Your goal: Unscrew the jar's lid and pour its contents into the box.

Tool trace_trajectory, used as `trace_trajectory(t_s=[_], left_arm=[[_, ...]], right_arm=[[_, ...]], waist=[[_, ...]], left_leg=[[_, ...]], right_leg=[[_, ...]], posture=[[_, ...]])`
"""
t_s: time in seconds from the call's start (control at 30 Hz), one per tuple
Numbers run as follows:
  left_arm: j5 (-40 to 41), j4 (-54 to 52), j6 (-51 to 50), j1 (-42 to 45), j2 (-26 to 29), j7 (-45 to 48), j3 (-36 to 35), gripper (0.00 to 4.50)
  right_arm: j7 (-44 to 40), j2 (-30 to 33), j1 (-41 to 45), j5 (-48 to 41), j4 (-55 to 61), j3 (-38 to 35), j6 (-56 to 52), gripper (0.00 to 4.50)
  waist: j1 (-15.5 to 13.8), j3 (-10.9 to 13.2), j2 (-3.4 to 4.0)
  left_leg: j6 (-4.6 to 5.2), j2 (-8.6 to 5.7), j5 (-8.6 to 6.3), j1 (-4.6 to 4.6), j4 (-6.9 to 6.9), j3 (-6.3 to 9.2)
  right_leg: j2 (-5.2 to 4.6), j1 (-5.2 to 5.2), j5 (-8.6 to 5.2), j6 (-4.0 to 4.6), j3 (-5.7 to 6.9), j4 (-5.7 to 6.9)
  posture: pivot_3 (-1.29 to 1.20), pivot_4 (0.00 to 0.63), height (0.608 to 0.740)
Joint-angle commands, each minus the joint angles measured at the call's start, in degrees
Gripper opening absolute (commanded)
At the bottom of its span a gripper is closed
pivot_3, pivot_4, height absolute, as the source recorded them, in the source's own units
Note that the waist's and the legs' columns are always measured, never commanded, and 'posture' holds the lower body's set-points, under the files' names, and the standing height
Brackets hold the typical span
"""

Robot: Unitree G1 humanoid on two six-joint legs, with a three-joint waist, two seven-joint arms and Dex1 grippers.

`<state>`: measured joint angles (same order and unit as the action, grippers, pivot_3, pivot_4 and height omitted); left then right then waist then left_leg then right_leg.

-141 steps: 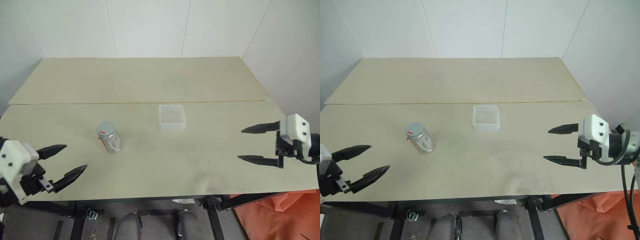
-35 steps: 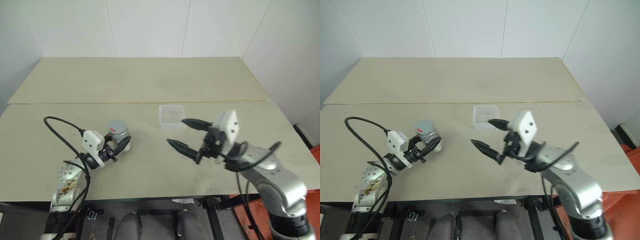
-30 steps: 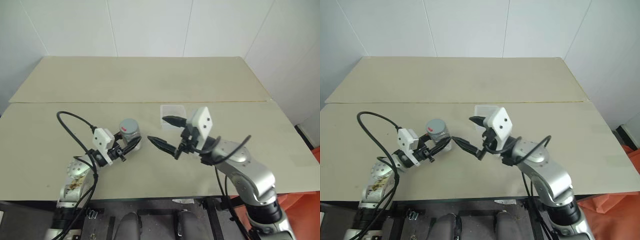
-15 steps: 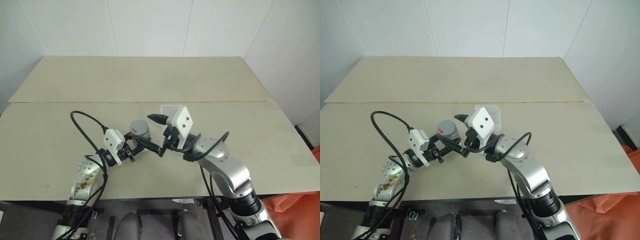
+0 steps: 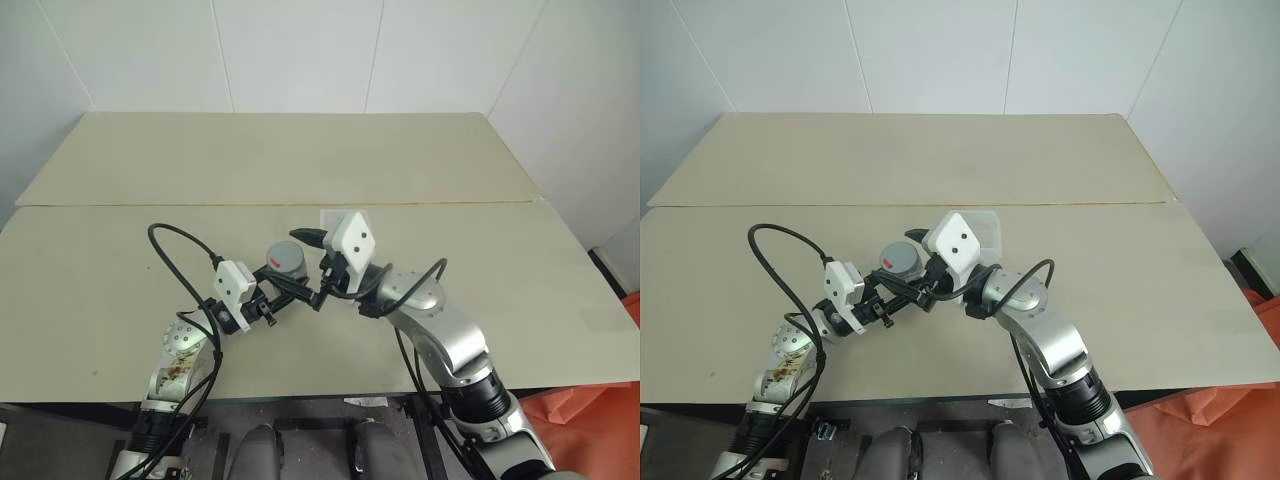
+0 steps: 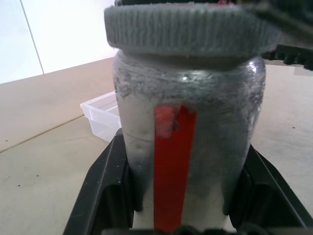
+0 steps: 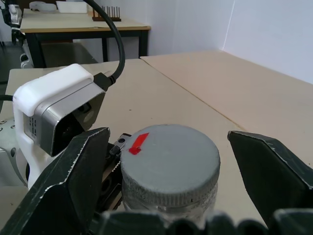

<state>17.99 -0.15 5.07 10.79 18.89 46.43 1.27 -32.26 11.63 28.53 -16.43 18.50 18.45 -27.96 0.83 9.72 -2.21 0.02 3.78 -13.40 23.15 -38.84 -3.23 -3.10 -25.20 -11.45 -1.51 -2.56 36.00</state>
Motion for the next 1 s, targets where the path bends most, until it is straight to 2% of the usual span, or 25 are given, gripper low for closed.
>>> trace_trajectory(t_s=[0.03, 0.1, 0.2, 0.23, 0.4, 0.53, 0.67, 0.83, 1.0], left_arm=[[0.54, -0.36, 1.51, 0.98, -0.28, 0.2, -0.29, 1.97], [0.78, -0.3, 1.44, 1.09, -0.55, 0.07, -0.36, 1.97], [0.59, -0.7, 1.34, 0.76, -0.5, 0.2, -0.08, 1.97], [0.57, -0.8, 1.31, 0.65, -0.53, 0.15, -0.04, 1.97], [1.17, -2.43, 0.67, -0.53, -0.09, 0.44, -0.08, 1.97], [2.49, -5.81, -0.56, -2.29, 1.5, 2.73, 0.67, 1.97], [4.08, -10.2, -1.91, -4.01, 3.69, 6.41, 2.88, 1.97], [6.02, -14.47, -3.55, -3.89, 5.44, 10.31, 5.75, 1.97], [6.71, -15.5, -4.24, -0.93, 4.9, 12.06, 8.36, 1.97]], right_arm=[[-0.39, -0.89, 1.1, -0.17, 0.78, -1.1, 2.17, 4.32], [-0.81, -0.59, 1.01, 0.29, 0.45, -0.92, 2.61, 3.89], [-0.97, -0.73, 0.85, 0.65, 0.17, -0.8, 2.96, 2.88], [-0.94, -0.78, 0.87, 0.83, 0.1, -0.75, 3.0, 2.73], [-1.75, -0.45, 1.04, 1.17, -0.37, -0.75, 3.23, 2.72], [-7.29, 1.09, 1.96, -2.35, -1.59, -2.3, 3.26, 2.72], [-20.47, 4.77, 7.24, -9.0, -6.65, -4.32, 3.03, 2.72], [-42.05, 9.23, 16.66, -15.04, -17.21, -4.72, 4.91, 2.72], [-58.49, 9.45, 25.68, -12.75, -31.68, -2.39, 13.33, 2.72]], waist=[[0.0, 0.0, 0.0], [0.0, 0.0, 0.0], [0.01, 0.0, 0.0], [0.01, 0.0, 0.0], [0.01, 0.0, 0.0], [0.1, 0.0, 0.01], [0.11, 0.01, 0.02], [0.01, 0.03, 0.04], [0.01, 0.03, 0.05]], left_leg=[[0.0, 0.0, 0.0, 0.0, 0.0, 0.0], [0.0, 0.0, 0.0, 0.0, 0.0, 0.0], [0.0, 0.0, 0.0, 0.0, 0.0, 0.0], [0.0, 0.0, 0.0, 0.0, 0.0, 0.0], [0.0, 0.0, 0.0, 0.0, 0.01, 0.0], [0.0, 0.01, 0.0, 0.0, 0.02, 0.0], [0.0, 0.01, 0.0, -0.01, 0.01, -0.01], [0.0, 0.04, 0.0, -0.05, 0.02, 0.01], [0.0, 0.03, 0.0, -0.03, 0.02, 0.0]], right_leg=[[0.0, 0.0, 0.0, 0.0, 0.0, 0.0], [0.0, 0.0, 0.0, 0.0, 0.0, 0.0], [0.0, 0.0, 0.0, 0.0, 0.0, 0.0], [0.0, 0.0, 0.0, 0.0, 0.0, 0.0], [0.0, 0.0, 0.0, 0.0, 0.0, -0.01], [0.0, -0.01, 0.0, 0.0, 0.0, -0.02], [-0.01, 0.0, 0.0, -0.02, 0.0, -0.03], [0.01, 0.01, -0.03, -0.03, 0.02, -0.01], [0.02, 0.01, -0.01, 0.0, 0.03, -0.01]], posture=[[0.0, 0.15, 0.74], [0.0, 0.15, 0.74], [0.0, 0.15, 0.74], [0.0, 0.15, 0.74], [0.0, 0.15, 0.74], [0.0, 0.15, 0.74], [0.0, 0.15, 0.74], [0.0, 0.15, 0.74], [0.0, 0.15, 0.74]])
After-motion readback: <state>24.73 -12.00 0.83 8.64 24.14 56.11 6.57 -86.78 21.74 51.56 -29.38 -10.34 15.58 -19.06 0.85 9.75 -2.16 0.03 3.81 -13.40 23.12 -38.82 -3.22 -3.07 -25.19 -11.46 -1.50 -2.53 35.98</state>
